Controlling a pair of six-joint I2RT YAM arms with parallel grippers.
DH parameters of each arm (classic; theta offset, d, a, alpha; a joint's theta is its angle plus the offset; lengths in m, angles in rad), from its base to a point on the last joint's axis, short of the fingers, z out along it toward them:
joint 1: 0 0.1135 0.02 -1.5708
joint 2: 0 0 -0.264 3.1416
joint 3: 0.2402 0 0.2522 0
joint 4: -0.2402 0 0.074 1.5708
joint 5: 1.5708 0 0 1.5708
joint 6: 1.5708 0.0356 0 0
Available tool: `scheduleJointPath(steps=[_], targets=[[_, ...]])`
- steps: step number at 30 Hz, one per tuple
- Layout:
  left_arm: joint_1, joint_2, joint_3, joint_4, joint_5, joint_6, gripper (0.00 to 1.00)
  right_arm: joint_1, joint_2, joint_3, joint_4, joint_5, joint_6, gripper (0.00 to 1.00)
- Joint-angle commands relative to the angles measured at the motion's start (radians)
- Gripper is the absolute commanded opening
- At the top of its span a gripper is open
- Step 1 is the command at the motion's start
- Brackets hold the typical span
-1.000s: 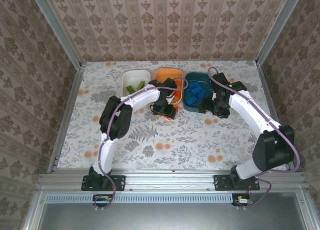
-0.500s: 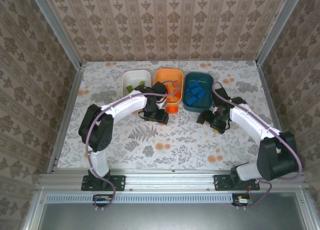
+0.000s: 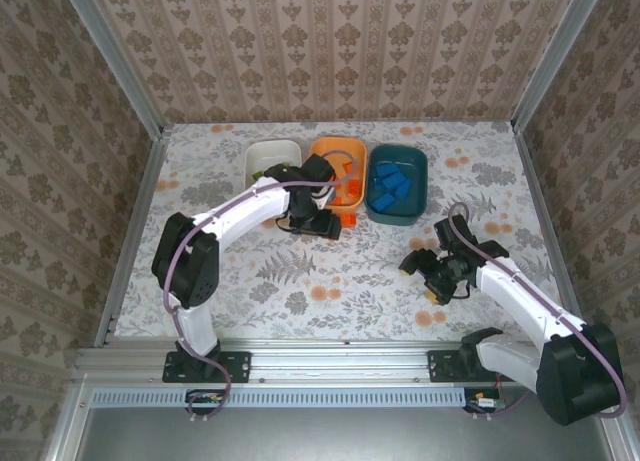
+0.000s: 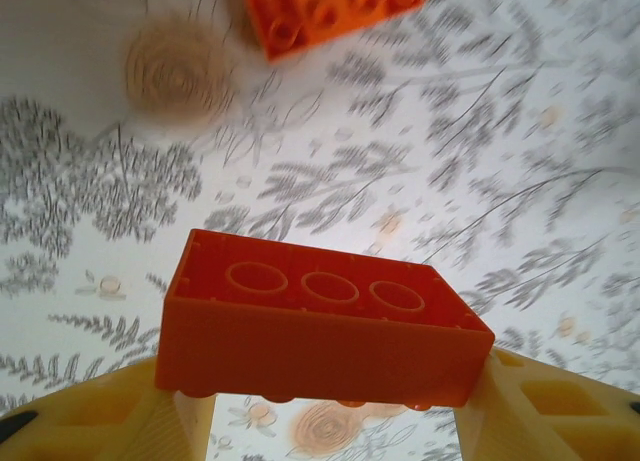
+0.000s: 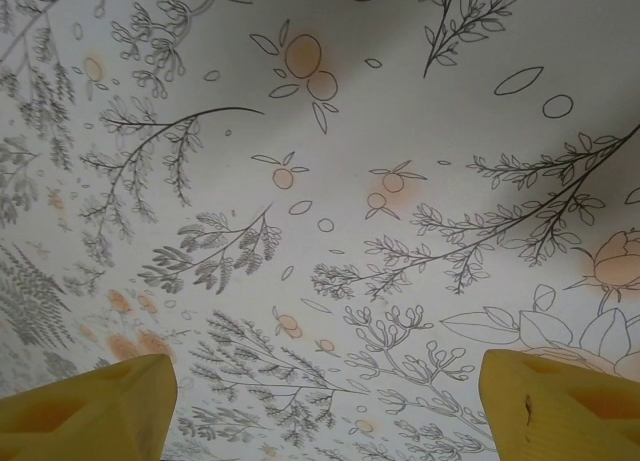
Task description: Sort the legos into containers by color
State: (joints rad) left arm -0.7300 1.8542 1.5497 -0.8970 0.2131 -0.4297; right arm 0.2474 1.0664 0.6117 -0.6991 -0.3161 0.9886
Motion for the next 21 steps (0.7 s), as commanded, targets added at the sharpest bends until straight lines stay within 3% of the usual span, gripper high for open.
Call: scheduleJointPath(steps=[1,21], targets=[[0.014,0.027,0.082,-0.041,0.024,-0.007,0.59,-0.006,-0.011,0.008,-0.02,-0.01,0.013,0.81],[0.093,0.174,0.393,-0.13,0.031,0.022,0.6,-0.046,0.074,0.095,-0.099,-0.011,-0.124,0.83]])
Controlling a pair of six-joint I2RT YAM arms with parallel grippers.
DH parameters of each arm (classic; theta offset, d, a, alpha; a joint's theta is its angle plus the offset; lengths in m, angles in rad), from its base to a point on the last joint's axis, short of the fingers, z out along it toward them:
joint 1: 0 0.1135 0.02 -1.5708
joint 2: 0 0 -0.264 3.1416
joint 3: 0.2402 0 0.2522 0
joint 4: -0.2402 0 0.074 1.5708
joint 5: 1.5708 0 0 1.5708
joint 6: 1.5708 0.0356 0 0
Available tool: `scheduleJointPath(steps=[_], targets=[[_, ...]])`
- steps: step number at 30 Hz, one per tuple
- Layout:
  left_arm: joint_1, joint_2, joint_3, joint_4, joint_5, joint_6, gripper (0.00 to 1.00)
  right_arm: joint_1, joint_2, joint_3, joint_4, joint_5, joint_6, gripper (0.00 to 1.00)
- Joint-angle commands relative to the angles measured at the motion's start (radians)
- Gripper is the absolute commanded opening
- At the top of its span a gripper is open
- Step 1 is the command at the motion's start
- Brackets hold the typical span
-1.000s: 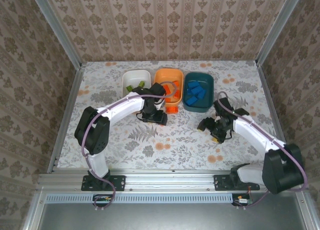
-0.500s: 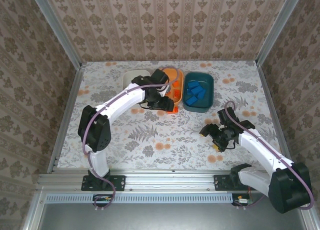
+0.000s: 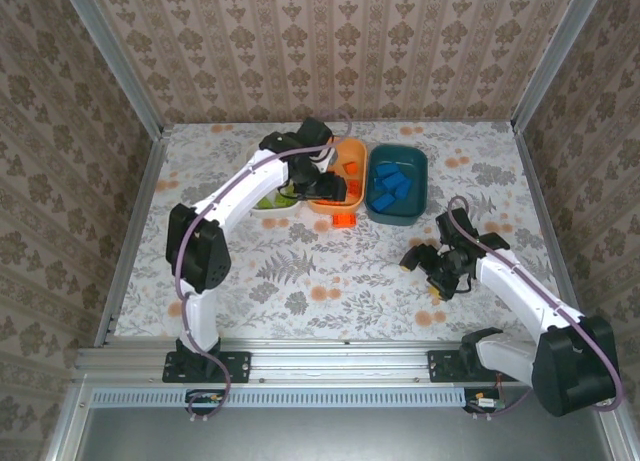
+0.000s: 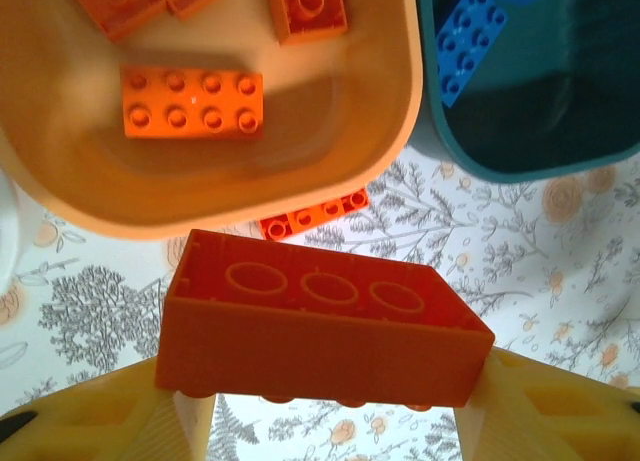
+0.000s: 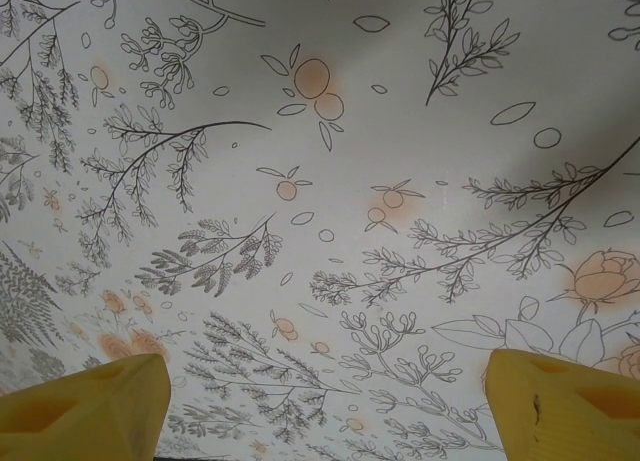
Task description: Sort the legos into containers by color
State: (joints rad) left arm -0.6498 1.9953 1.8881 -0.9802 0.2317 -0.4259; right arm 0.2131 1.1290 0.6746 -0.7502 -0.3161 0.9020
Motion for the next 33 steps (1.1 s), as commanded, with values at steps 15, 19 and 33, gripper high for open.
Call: scheduleJointPath(steps=[15,19,33], targets=[[0.041,0.328,0.474,-0.182,0.043,0.033,0.6,-0.103,0.059,0.099,-0.126,-0.011,-0.164,0.85],[0.044,0.387,0.562,-0.215,0.046,0.028,0.59,-0.122,0.085,0.11,-0.124,-0.022,-0.184,0.85],[0.077,0.466,0.64,-0.214,0.065,-0.015,0.77,-0.165,0.186,0.147,-0.119,-0.047,-0.24,0.86]])
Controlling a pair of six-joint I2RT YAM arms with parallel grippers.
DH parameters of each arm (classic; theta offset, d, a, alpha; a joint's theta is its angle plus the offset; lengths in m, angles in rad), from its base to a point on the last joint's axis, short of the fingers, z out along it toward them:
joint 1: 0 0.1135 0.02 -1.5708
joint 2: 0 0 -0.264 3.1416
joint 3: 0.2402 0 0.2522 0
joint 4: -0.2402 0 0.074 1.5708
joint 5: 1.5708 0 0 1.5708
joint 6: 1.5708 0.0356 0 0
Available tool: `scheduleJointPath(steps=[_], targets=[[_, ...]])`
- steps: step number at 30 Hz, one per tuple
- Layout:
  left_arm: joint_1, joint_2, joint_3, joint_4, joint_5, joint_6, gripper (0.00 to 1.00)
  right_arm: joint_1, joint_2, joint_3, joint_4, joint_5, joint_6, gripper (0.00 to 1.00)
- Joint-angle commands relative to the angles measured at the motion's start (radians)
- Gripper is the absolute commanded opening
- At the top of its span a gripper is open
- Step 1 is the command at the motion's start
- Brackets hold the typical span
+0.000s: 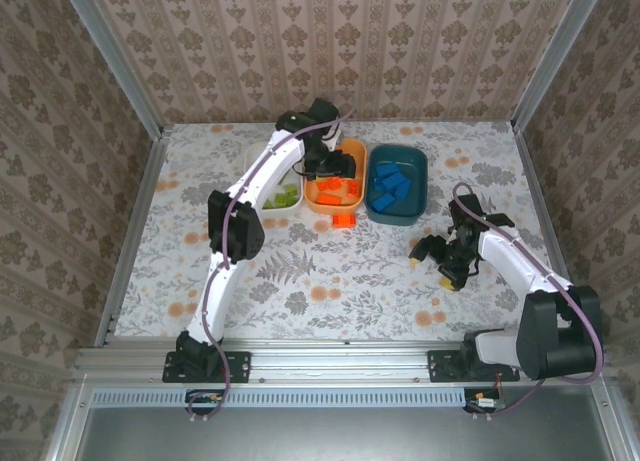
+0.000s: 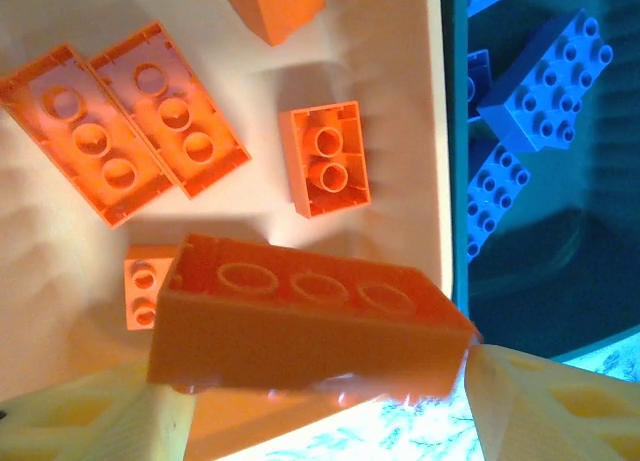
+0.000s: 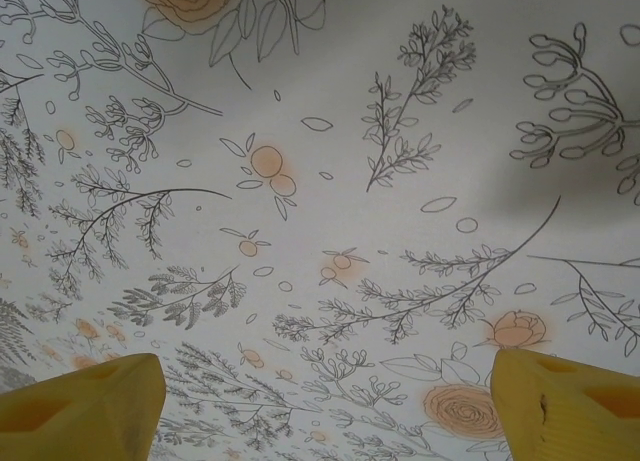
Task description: Sort the legos into containers by color
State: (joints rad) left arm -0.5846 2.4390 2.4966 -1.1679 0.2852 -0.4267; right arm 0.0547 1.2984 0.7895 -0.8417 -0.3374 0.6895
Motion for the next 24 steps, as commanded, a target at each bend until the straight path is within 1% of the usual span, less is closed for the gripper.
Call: scheduleJointPath(steps=[1,5,12,15,18,22,24], targets=[[0.014,0.025,0.035,-0.026,0.014,-0.02,0.79,-0.009,0.023,0.033,-0.028,-0.027,-0.031,0.86],[0.019,0.029,0.035,-0.017,0.015,-0.022,0.82,-0.011,0.041,0.043,-0.028,-0.028,-0.039,0.86],[0.029,0.03,0.042,-0.01,0.021,-0.022,0.83,-0.013,0.052,0.053,-0.028,-0.024,-0.035,0.86],[0.03,0.021,0.045,-0.014,0.013,-0.009,0.86,-0.012,0.05,0.056,-0.016,-0.023,-0.017,0.87],[0.029,-0.007,0.036,-0.027,-0.002,0.013,0.88,-0.003,0.048,0.056,0.008,-0.029,0.015,0.87],[0.031,-0.083,-0.051,-0.021,-0.03,0.047,0.9,0.044,0.058,0.068,0.045,-0.026,0.06,0.87],[0.031,-0.148,-0.153,0.01,-0.046,0.062,0.9,0.084,0.072,0.082,0.057,-0.014,0.078,0.87]])
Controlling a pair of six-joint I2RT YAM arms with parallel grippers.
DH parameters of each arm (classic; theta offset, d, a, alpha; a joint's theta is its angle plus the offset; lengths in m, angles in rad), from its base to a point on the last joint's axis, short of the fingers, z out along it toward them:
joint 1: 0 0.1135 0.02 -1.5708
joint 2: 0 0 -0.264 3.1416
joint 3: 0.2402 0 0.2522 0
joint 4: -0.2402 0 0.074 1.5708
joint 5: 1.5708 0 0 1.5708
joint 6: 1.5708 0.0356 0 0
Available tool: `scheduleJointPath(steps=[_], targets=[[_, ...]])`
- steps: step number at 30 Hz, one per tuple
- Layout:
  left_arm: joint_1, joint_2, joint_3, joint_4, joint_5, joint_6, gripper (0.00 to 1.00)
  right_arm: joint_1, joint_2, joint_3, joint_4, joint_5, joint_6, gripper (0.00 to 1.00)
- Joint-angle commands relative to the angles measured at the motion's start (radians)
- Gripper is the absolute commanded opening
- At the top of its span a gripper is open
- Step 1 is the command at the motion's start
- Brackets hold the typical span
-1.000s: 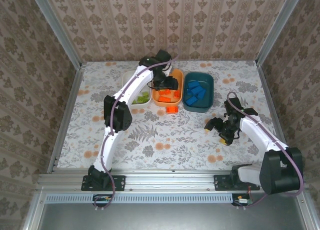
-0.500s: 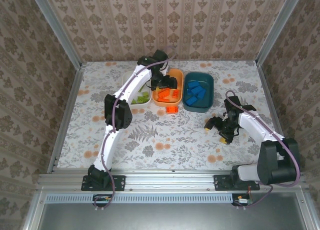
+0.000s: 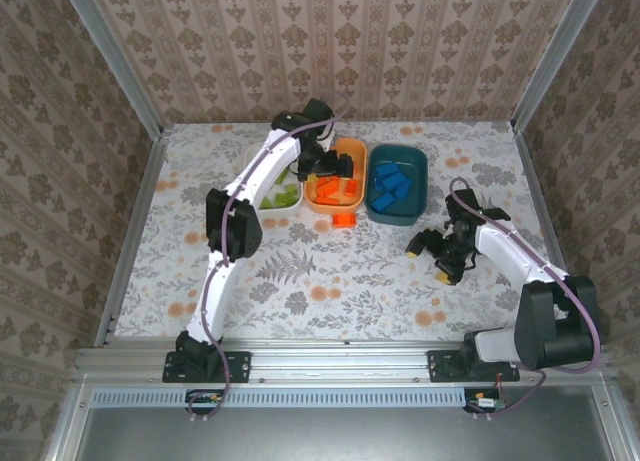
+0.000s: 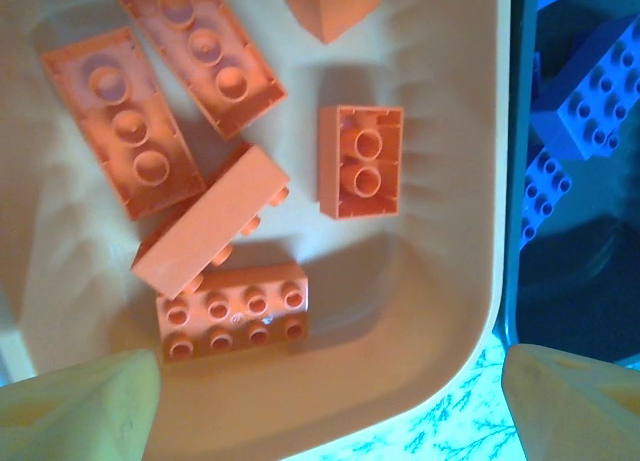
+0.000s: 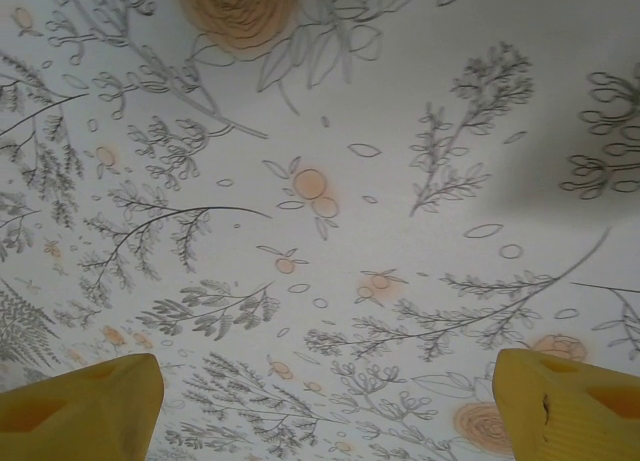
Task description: Sort the legos into containers by color
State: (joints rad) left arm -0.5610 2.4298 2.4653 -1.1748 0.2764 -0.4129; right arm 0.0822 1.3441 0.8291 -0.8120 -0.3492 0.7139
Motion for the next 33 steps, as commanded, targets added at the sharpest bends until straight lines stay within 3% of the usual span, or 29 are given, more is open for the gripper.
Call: scheduleJointPath(steps=[1,13,18,21,25,33], targets=[[0.01,-0.169,-0.172,0.036,-0.042,0.052,0.91,0.073,0.033,0.049,0.031,0.003,0.059,0.88],[0.074,-0.534,-0.721,0.25,-0.052,0.02,0.93,0.253,0.116,0.128,0.09,0.083,0.123,0.9],[0.099,-0.618,-0.863,0.33,-0.014,-0.028,0.95,0.307,0.111,0.142,0.103,0.137,0.132,0.91],[0.157,-0.651,-0.924,0.393,0.034,-0.08,0.97,0.336,0.079,0.125,0.133,0.178,0.126,0.94],[0.201,-0.687,-0.992,0.489,0.107,-0.151,1.0,0.413,-0.025,0.072,0.236,0.304,0.055,1.0],[0.233,-0.749,-1.067,0.576,0.14,-0.201,1.0,0.583,-0.225,-0.131,0.591,0.574,-0.176,1.0]])
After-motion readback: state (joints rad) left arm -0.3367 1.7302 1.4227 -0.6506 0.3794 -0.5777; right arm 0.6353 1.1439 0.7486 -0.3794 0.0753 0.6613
